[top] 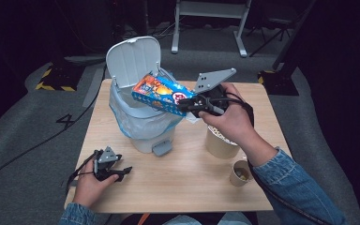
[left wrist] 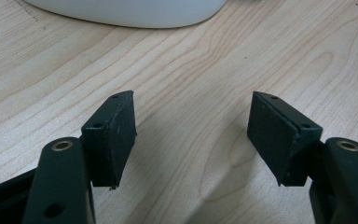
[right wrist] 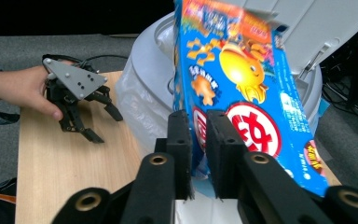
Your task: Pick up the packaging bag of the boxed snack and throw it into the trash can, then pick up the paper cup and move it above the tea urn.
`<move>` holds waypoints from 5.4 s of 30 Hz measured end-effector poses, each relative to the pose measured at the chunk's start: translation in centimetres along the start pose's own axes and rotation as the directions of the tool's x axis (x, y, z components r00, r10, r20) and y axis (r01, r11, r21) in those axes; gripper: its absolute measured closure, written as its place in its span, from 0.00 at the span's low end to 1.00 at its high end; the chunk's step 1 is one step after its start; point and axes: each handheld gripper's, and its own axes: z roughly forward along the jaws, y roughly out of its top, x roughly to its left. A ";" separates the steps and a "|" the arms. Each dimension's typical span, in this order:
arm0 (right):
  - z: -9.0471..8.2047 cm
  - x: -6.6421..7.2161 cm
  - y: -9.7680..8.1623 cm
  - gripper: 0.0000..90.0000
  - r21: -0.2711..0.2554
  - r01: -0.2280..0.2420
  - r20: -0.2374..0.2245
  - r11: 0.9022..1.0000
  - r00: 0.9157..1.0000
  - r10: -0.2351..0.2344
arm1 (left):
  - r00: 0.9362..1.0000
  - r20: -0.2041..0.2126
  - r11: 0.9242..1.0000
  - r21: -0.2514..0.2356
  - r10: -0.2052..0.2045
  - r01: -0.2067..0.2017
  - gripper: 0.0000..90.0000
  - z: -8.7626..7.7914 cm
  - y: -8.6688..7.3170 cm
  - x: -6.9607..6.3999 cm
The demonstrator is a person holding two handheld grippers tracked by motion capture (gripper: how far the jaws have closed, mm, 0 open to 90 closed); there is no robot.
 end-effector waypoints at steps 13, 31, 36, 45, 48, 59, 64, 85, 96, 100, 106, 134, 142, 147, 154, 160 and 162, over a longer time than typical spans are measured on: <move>1.9 -0.3 1.6 0.58 -0.030 0.032 0.139 0.999 0.990 -0.028 | 1.000 0.000 1.000 0.000 -0.003 0.003 0.37 0.0 0.0 -0.1; -0.1 -0.3 0.1 0.43 -0.144 -0.011 0.091 0.989 0.996 0.024 | 1.000 0.000 1.000 0.000 -0.001 0.001 0.37 0.0 0.0 0.0; -3.1 -1.0 -2.7 0.39 -0.181 -0.075 0.046 0.981 0.995 0.084 | 1.000 0.004 1.000 -0.002 -0.008 0.008 0.37 0.0 0.0 0.0; -6.4 -1.5 -6.4 0.31 -0.220 -0.135 0.005 0.966 0.990 0.139 | 1.000 0.002 1.000 -0.003 -0.008 0.008 0.37 0.0 0.0 0.0; -7.5 -1.3 -7.8 0.28 -0.229 -0.149 -0.003 0.962 0.988 0.152 | 1.000 0.001 1.000 -0.002 -0.007 0.007 0.37 0.0 0.0 0.0; -10.6 -0.4 -12.9 0.28 -0.194 -0.174 0.034 0.965 0.982 0.184 | 1.000 -0.008 1.000 0.000 -0.005 0.005 0.37 0.1 0.1 0.0; -11.6 0.1 -15.9 0.27 -0.174 -0.196 0.056 0.965 0.976 0.208 | 1.000 -0.009 1.000 -0.001 -0.005 0.005 0.37 0.1 0.1 0.0; -12.4 2.0 -27.1 0.20 -0.025 -0.324 0.081 0.946 0.942 0.324 | 0.999 -0.029 1.000 -0.002 -0.021 0.021 0.37 -0.3 -0.3 -0.1; -11.1 3.6 -32.0 0.22 0.005 -0.371 0.016 0.929 0.929 0.371 | 0.999 -0.028 1.000 -0.003 -0.022 0.022 0.37 -0.3 -0.3 -0.1; -10.4 3.9 -32.7 0.22 0.012 -0.377 0.006 0.926 0.926 0.377 | 0.999 -0.029 1.000 -0.003 -0.022 0.022 0.37 -0.3 -0.3 -0.1; -8.3 4.5 -33.9 0.22 0.026 -0.379 -0.003 0.925 0.925 0.379 | 0.999 -0.026 1.000 -0.004 -0.023 0.023 0.37 -0.3 -0.3 0.0; -2.9 5.3 -34.8 0.33 -0.062 -0.343 -0.034 0.937 0.939 0.341 | 0.999 -0.024 1.000 -0.003 -0.023 0.023 0.36 -0.3 -0.3 0.0; -3.3 5.2 -34.7 0.34 -0.065 -0.348 -0.031 0.935 0.938 0.346 | 0.999 -0.023 1.000 -0.003 -0.022 0.022 0.36 -0.3 -0.3 0.0; -3.8 5.0 -34.5 0.34 -0.071 -0.353 -0.025 0.933 0.936 0.352 | 0.999 -0.023 1.000 -0.003 -0.022 0.022 0.36 -0.3 -0.3 0.0; -4.9 4.3 -33.8 0.34 -0.068 -0.369 -0.018 0.927 0.930 0.368 | 0.999 -0.027 1.000 -0.003 -0.024 0.024 0.36 -0.2 -0.2 -0.1; -6.5 3.2 -32.6 0.34 -0.076 -0.372 0.003 0.925 0.928 0.373 | 0.999 -0.028 1.000 -0.002 -0.018 0.018 0.36 -0.2 -0.1 0.0; -6.9 2.8 -32.2 0.34 -0.081 -0.371 0.010 0.925 0.928 0.373 | 0.999 -0.028 1.000 -0.001 -0.017 0.017 0.36 -0.2 -0.1 0.0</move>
